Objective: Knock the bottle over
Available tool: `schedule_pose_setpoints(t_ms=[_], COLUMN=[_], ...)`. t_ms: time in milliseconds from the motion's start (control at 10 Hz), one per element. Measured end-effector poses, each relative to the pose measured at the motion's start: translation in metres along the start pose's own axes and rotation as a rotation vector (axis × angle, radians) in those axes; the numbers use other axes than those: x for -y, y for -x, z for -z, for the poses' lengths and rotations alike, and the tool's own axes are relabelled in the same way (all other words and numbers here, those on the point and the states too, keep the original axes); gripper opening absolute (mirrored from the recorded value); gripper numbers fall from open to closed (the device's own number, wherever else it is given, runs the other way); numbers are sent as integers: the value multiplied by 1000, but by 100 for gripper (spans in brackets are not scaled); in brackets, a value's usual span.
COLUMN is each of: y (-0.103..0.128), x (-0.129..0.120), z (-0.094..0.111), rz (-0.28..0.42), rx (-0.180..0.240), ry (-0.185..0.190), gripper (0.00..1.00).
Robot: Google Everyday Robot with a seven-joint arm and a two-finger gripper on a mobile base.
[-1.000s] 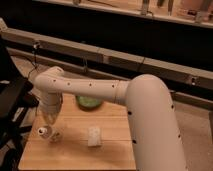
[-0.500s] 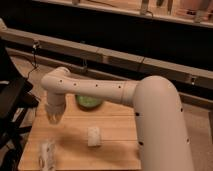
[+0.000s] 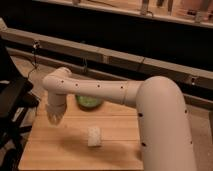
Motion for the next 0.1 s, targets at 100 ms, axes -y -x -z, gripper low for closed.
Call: schedule_pose_setpoints(t_ms=[100], y=[-2], x=[1], z=[0], rz=[5], rx=[-1], ry=[3], gripper=[6])
